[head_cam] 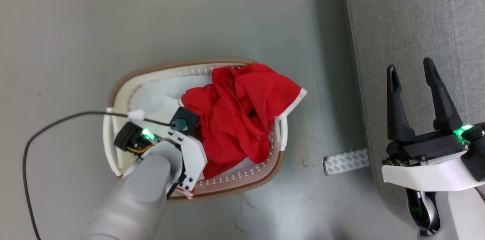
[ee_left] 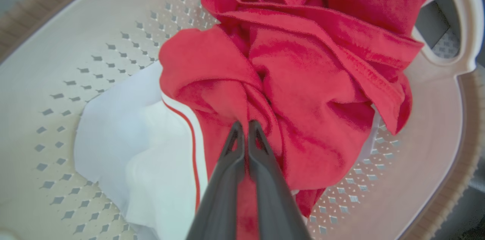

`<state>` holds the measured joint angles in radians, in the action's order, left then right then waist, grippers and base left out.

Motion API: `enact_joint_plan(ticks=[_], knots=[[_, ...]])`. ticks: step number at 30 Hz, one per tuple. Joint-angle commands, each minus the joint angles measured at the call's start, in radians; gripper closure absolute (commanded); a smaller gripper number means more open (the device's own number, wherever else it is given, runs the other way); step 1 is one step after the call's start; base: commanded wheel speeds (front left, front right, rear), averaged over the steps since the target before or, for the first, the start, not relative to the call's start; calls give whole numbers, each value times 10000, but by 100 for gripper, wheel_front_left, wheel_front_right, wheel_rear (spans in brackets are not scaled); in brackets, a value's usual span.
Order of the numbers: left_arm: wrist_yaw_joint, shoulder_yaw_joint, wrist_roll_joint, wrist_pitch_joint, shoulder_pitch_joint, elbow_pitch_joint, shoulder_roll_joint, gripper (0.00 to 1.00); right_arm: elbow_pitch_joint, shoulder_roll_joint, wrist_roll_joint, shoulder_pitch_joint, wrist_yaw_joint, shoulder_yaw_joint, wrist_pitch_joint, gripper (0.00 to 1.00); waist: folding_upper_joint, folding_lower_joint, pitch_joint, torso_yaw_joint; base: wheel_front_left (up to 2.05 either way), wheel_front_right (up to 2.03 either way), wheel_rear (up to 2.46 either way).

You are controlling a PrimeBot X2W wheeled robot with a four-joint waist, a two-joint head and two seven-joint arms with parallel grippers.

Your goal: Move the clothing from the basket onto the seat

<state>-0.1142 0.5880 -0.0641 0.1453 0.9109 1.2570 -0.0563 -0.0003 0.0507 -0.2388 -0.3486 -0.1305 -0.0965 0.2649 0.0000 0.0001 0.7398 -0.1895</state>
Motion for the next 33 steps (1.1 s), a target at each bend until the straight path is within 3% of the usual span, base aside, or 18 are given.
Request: enact_joint_plan(ticks=[1, 9, 19, 27, 33], knots=[[11, -153, -277, 272, -232, -46, -4, 100, 93, 3, -2, 97, -4, 31, -6, 0, 0, -1, -403, 183, 0, 0, 0], [-86, -859, -2098, 1009, -1468, -680, 37, 100, 635, 6, -108, 669, -4, 164, -6, 0, 0, -1, -2150, 601, 0, 0, 0], [-149, -1061, -3126, 1197, -3142, -1888, 31, 100, 1400, 6, -629, 1909, -4, -56, -6, 0, 0, -1, -4631, 890, 0, 0, 0], [-99, -1257, -3409, 1198, -4501, -3892, -388, 100, 1837, 7, -799, 3111, -4, -46, -6, 0, 0, -1, -6518, 1031, 0, 0, 0], [293, -1523, -3653, 737, -5153, -6148, -907, 100, 1891, 10, -744, 3479, -4, -108, -7, 0, 0, -1, -7286, 1033, 0, 0, 0]])
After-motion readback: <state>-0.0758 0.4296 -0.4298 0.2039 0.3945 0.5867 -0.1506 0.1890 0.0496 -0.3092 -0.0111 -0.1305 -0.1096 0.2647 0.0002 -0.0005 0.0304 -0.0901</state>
